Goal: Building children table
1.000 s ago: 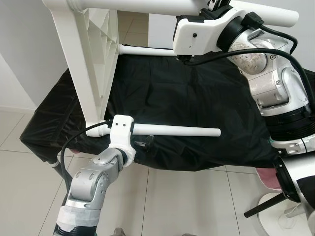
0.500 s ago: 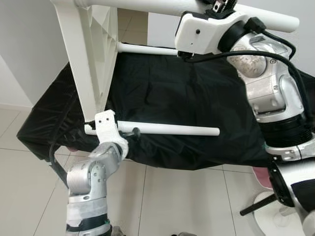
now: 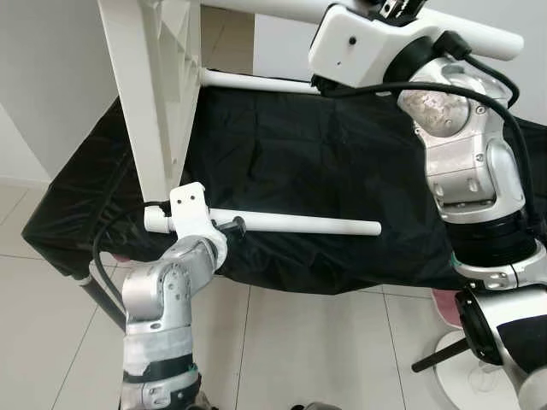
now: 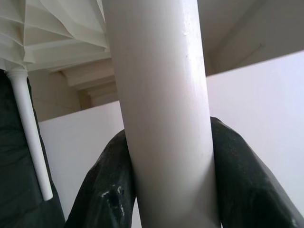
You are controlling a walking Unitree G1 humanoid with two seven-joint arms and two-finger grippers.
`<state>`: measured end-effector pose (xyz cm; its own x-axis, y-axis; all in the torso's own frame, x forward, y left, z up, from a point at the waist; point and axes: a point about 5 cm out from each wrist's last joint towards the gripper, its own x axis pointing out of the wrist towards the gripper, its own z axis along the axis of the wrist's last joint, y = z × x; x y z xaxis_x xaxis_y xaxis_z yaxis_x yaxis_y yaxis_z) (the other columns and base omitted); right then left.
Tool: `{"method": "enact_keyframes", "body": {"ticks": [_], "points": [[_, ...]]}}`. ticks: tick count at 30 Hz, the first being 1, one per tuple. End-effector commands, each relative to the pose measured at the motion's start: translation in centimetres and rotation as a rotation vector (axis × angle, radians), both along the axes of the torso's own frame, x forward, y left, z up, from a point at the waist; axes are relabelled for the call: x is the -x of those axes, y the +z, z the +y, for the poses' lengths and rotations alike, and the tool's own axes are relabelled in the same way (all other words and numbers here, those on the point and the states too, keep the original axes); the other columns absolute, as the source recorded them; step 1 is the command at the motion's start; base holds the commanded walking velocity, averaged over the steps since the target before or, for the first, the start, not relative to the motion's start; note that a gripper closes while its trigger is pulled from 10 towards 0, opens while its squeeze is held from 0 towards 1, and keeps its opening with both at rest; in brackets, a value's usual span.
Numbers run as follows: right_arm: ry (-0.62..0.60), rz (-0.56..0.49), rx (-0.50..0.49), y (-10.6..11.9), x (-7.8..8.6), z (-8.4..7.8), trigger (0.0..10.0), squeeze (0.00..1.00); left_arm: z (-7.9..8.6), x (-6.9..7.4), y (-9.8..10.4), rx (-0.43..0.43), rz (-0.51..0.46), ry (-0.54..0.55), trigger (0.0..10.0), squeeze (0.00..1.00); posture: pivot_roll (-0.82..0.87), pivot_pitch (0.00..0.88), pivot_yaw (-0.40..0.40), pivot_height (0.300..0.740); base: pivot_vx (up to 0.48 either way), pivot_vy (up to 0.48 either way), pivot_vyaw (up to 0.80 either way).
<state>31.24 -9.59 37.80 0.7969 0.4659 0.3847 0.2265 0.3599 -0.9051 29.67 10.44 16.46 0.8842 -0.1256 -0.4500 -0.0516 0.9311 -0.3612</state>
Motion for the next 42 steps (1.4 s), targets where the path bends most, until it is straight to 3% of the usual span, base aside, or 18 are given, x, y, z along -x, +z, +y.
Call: {"method": "enact_keyframes", "body": {"ticks": [1,7,13,16,19,24,25,28,29,31,35,42], "points": [[-0.031,-0.04,-0.238,2.0,0.6,-2.6,0.0,0.0,-1.8,0.3,-0.4,0.074,0.039,-0.027,10.0,0.0,-0.11,0.035,-0.001,0.74,0.0,0.0,0.0],[-0.047,-0.027,-0.326,2.3,1.0,-2.9,0.0,0.0,-3.0,0.0,-0.1,0.076,0.074,-0.008,10.0,0.0,-0.12,0.037,-0.003,0.74,0.0,0.0,0.0],[-0.038,-0.024,-0.378,3.0,1.2,-3.0,0.0,0.0,-3.7,-0.9,1.0,0.088,0.04,0.025,10.0,0.0,-0.12,0.041,-0.007,0.74,0.0,0.0,0.0],[-0.043,-0.023,-0.402,3.0,1.2,-3.1,0.0,0.0,-4.1,-1.9,2.1,0.142,0.006,0.084,10.0,0.0,-0.12,0.048,-0.016,0.74,0.0,0.0,0.0],[-0.041,-0.024,-0.42,3.3,1.1,-3.1,0.0,0.0,-5.0,-3.2,4.0,0.248,-0.06,0.124,10.0,0.0,-0.12,0.046,-0.017,0.74,0.0,0.0,0.0],[-0.048,-0.029,-0.421,3.6,1.1,-3.2,0.0,0.0,-5.4,-3.9,5.9,0.358,-0.132,0.135,10.0,0.0,-0.13,0.042,-0.011,0.74,0.0,0.0,0.0],[-0.052,-0.031,-0.421,3.7,1.1,-3.3,0.0,0.0,-5.8,-3.9,6.9,0.421,-0.188,0.097,10.0,0.0,-0.13,0.042,-0.011,0.74,0.0,0.0,0.0],[-0.056,-0.032,-0.421,3.8,1.1,-3.3,0.0,0.0,-6.0,-3.9,7.5,0.462,-0.227,0.069,10.0,0.0,-0.13,0.042,-0.011,0.74,0.0,0.0,0.0],[-0.06,-0.031,-0.419,3.8,1.1,-3.4,0.0,0.0,-6.5,-3.6,8.1,0.495,-0.26,0.017,10.0,0.0,-0.13,0.042,-0.011,0.74,0.0,0.0,0.0],[-0.069,-0.03,-0.415,3.8,1.0,-3.4,0.0,0.0,-7.4,-2.8,8.9,0.445,-0.368,-0.141,10.0,0.0,-0.13,0.041,-0.004,0.74,0.0,0.0,0.0],[-0.072,-0.03,-0.415,3.8,1.0,-3.5,0.0,0.0,-8.2,-2.0,8.9,0.417,-0.405,-0.24,10.0,0.0,-0.13,0.042,-0.004,0.74,0.0,0.0,0.0],[-0.054,-0.02,-0.473,3.9,0.9,-3.8,0.0,0.0,-7.9,-2.5,11.8,0.489,-0.526,-0.229,10.0,0.0,-0.12,0.039,-0.013,0.74,0.0,0.0,0.0]]}}
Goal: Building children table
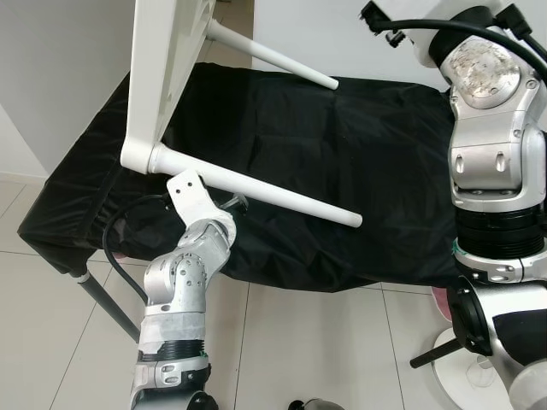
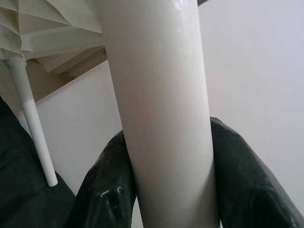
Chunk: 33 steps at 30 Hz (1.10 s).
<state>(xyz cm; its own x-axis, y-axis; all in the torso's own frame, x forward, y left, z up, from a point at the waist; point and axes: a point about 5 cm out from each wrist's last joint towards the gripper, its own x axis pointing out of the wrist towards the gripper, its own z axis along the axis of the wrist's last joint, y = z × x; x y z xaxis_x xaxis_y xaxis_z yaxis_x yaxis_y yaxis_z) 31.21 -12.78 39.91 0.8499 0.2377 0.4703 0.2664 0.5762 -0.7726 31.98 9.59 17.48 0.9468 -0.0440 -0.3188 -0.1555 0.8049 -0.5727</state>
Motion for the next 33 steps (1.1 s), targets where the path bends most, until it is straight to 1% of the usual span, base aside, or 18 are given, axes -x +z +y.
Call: {"method": "enact_keyframes", "body": {"ticks": [1,2,4,5,7,9,10,11,14,15,17,33], "points": [[0.076,-0.046,-0.228,1.7,0.8,-0.8,0.0,0.0,-6.3,-1.0,12.7,0.206,-0.542,-0.328,10.0,0.0,-0.11,0.038,-0.014,0.74,0.0,0.0,0.0],[0.076,-0.046,-0.228,1.7,0.8,-0.8,0.0,0.0,-6.3,-1.0,12.7,0.206,-0.542,-0.328,10.0,0.0,-0.11,0.038,-0.014,0.74,0.0,0.0,0.0],[0.09,-0.041,-0.257,1.7,0.9,-0.9,0.0,0.0,-5.6,-1.8,14.3,0.209,-0.598,-0.3,10.0,0.0,-0.12,0.033,-0.011,0.74,0.0,0.0,0.0],[0.09,-0.041,-0.257,1.7,0.9,-0.9,0.0,0.0,-5.6,-1.8,14.3,0.209,-0.598,-0.3,10.0,0.0,-0.12,0.033,-0.011,0.74,0.0,0.0,0.0],[0.123,-0.037,-0.305,2.0,1.1,-1.0,0.0,0.0,-4.6,-2.9,15.6,0.205,-0.652,-0.265,10.0,0.0,-0.12,0.029,-0.008,0.74,0.0,0.0,0.0],[0.128,-0.044,-0.311,2.2,1.3,-1.1,0.0,0.0,-3.8,-3.5,16.6,0.212,-0.692,-0.235,10.0,0.0,-0.13,0.029,-0.004,0.74,0.0,0.0,0.0],[0.145,-0.037,-0.335,2.2,1.4,-1.2,0.0,0.0,-3.5,-3.6,17.1,0.215,-0.713,-0.229,10.0,0.0,-0.13,0.028,-0.006,0.74,0.0,0.0,0.0],[0.145,-0.037,-0.335,2.2,1.4,-1.2,0.0,0.0,-3.5,-3.6,17.1,0.215,-0.713,-0.229,10.0,0.0,-0.13,0.028,-0.006,0.74,0.0,0.0,0.0],[0.149,-0.046,-0.342,2.2,1.7,-1.4,0.0,0.0,-3.2,-3.8,18.6,0.222,-0.777,-0.237,10.0,0.0,-0.13,0.029,-0.007,0.74,0.0,0.0,0.0],[0.153,-0.031,-0.358,1.6,1.7,-1.7,0.0,0.0,-3.2,-3.9,19.5,0.217,-0.814,-0.243,10.0,0.0,-0.13,0.027,-0.01,0.74,0.0,0.0,0.0],[0.158,0.018,-0.425,0.3,1.6,-2.2,0.0,0.0,-3.2,-4.0,20.6,0.209,-0.842,-0.244,10.0,0.0,-0.13,0.027,-0.011,0.74,0.0,0.0,0.0],[0.158,0.018,-0.425,0.3,1.6,-2.2,0.0,0.0,-3.2,-4.0,20.6,0.209,-0.842,-0.244,10.0,0.0,-0.13,0.027,-0.011,0.74,0.0,0.0,0.0]]}}
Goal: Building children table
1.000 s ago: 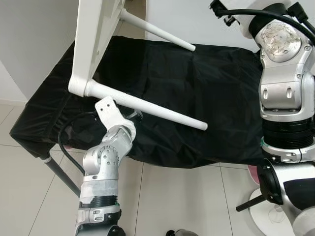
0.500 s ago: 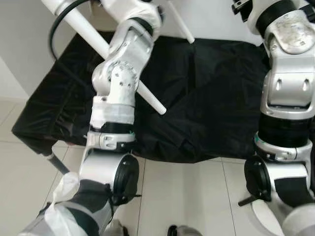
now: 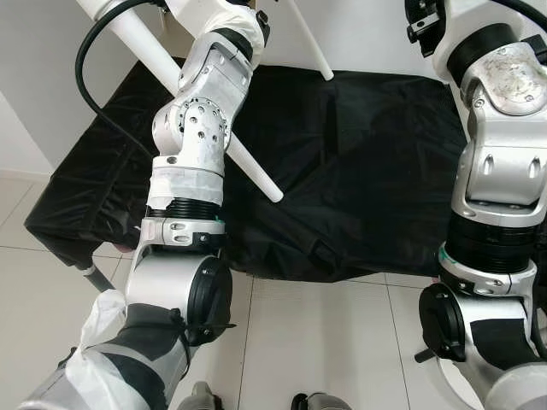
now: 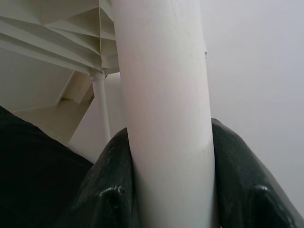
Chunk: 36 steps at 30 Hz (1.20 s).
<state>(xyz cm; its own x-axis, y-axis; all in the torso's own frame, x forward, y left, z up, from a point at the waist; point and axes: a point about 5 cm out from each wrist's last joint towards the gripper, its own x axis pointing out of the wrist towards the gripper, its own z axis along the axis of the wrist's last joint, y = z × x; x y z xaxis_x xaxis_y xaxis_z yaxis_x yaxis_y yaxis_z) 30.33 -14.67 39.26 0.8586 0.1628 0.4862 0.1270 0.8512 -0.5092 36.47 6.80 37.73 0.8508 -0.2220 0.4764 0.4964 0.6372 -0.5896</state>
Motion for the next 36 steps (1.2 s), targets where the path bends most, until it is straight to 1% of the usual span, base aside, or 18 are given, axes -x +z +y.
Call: {"method": "enact_keyframes", "body": {"ticks": [1,36], "points": [[0.017,-0.055,-0.046,0.94,0.67,-0.33,0.0,0.0,-0.4,0.51,0.37,-0.011,-0.047,-0.031,10.0,0.0,-0.13,0.027,-0.011,0.74,0.0,0.0,0.0],[0.017,-0.055,-0.046,0.94,0.67,-0.33,0.0,0.0,-0.4,0.51,0.37,-0.011,-0.047,-0.031,10.0,0.0,-0.13,0.027,-0.011,0.74,0.0,0.0,0.0]]}}
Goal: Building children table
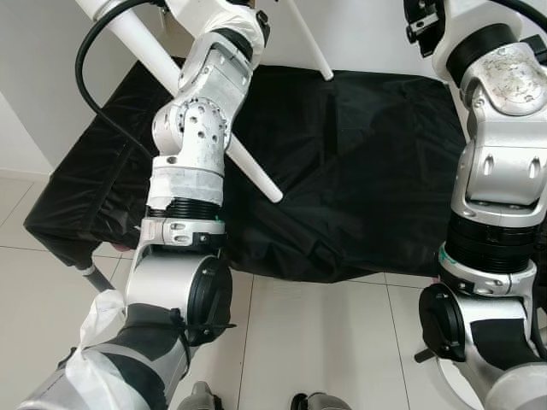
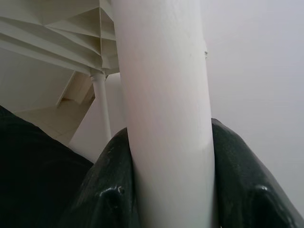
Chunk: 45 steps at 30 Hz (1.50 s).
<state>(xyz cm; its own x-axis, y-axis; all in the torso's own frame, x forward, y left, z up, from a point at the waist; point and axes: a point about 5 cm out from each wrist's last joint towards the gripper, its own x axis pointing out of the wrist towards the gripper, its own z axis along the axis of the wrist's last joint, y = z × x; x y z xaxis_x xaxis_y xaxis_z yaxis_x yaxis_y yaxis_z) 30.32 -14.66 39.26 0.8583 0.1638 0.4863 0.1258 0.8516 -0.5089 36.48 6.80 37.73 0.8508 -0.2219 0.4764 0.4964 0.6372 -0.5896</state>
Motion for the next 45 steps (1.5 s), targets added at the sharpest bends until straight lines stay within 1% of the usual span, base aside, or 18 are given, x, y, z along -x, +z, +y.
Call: {"method": "enact_keyframes", "body": {"ticks": [1,8,9,10,11,12,13,15,16,17,18,19,20,28,33,39,40,45], "points": [[0.016,-0.054,-0.046,0.9,0.7,-0.3,0.0,0.0,-0.4,0.5,0.4,-0.011,-0.047,-0.031,10.0,0.0,-0.13,0.027,-0.011,0.74,0.0,0.0,0.0],[0.016,-0.054,-0.046,0.9,0.7,-0.3,0.0,0.0,-0.4,0.5,0.4,-0.011,-0.047,-0.031,10.0,0.0,-0.13,0.027,-0.011,0.74,0.0,0.0,0.0],[0.017,-0.041,-0.064,0.6,0.6,-0.5,0.0,0.0,-0.4,0.3,0.7,-0.011,-0.05,-0.03,10.0,0.0,-0.13,0.0,0.0,0.74,0.0,0.0,0.0],[0.017,-0.041,-0.064,0.6,0.6,-0.5,0.0,0.0,-0.4,0.3,0.7,-0.011,-0.05,-0.03,10.0,0.0,-0.13,0.0,0.0,0.74,0.0,0.0,0.0],[0.041,0.167,-0.287,-11.5,0.0,-3.5,0.0,0.0,-1.6,0.3,-1.4,-0.143,-0.084,-0.081,10.0,0.0,-0.1,0.0,0.0,0.74,0.0,0.0,0.0],[0.041,0.167,-0.287,-11.5,0.0,-3.5,0.0,0.0,-1.6,0.3,-1.4,-0.143,-0.084,-0.081,10.0,0.0,-0.1,0.0,0.0,0.74,0.0,0.0,0.0],[0.019,0.213,-0.363,-14.9,0.9,-4.5,0.0,0.0,-1.9,0.3,-2.0,-0.181,-0.092,-0.099,10.0,0.0,-0.1,0.0,0.0,0.74,0.0,0.0,0.0],[0.019,0.213,-0.363,-14.9,0.9,-4.5,0.0,0.0,-1.9,0.3,-2.0,-0.181,-0.092,-0.099,10.0,0.0,-0.1,0.0,0.0,0.74,0.0,0.0,0.0],[0.003,0.233,-0.401,-16.5,1.5,-5.0,0.0,0.0,-2.1,0.4,-2.4,-0.201,-0.096,-0.108,10.0,0.0,-0.1,0.0,0.0,0.74,0.0,0.0,0.0],[-0.002,0.231,-0.408,-16.4,1.5,-5.1,6.1,0.0,-2.1,0.4,-2.4,-0.205,-0.098,-0.11,10.0,0.0,-0.1,0.0,0.0,0.74,0.0,0.0,0.0],[-0.002,0.231,-0.408,-16.4,1.5,-5.1,6.1,0.0,-2.1,0.4,-2.4,-0.205,-0.098,-0.11,10.0,0.0,-0.1,0.0,0.0,0.74,0.0,0.0,0.0],[-0.005,0.228,-0.412,-16.4,1.5,-5.1,9.1,0.0,-2.2,0.4,-2.4,-0.207,-0.1,-0.114,10.0,0.0,-0.1,0.0,0.0,0.74,0.0,0.0,0.0],[-0.008,0.224,-0.42,-16.3,1.5,-5.1,10.0,0.0,-2.2,0.5,-2.4,-0.209,-0.101,-0.116,10.0,0.0,-0.1,0.0,0.0,0.74,0.0,0.0,0.0],[-0.016,0.207,-0.446,-16.1,1.3,-5.5,10.0,0.0,-2.2,0.5,-2.3,-0.22,-0.109,-0.118,10.0,0.0,-0.09,0.0,0.0,0.74,0.0,0.0,0.0],[-0.002,0.157,-0.461,-16.5,1.6,-5.7,10.0,0.0,-2.3,0.6,-2.4,-0.229,-0.114,-0.117,10.0,0.0,-0.09,0.0,0.0,0.74,0.0,0.0,0.0],[0.003,0.148,-0.485,-16.5,1.6,-5.8,10.0,0.0,-2.4,0.7,-2.5,-0.232,-0.119,-0.129,10.0,0.0,-0.09,0.0,0.0,0.74,0.0,0.0,0.0],[0.003,0.147,-0.489,-16.5,1.6,-5.9,10.0,0.18,-2.5,0.7,-2.5,-0.229,-0.121,-0.135,10.0,0.08,-0.09,0.048,0.006,0.74,0.0,0.0,0.0],[0.003,0.147,-0.489,-16.5,1.6,-5.9,10.0,0.18,-2.5,0.7,-2.5,-0.229,-0.121,-0.135,10.0,0.08,-0.09,0.048,0.006,0.74,0.0,0.0,0.0]]}}
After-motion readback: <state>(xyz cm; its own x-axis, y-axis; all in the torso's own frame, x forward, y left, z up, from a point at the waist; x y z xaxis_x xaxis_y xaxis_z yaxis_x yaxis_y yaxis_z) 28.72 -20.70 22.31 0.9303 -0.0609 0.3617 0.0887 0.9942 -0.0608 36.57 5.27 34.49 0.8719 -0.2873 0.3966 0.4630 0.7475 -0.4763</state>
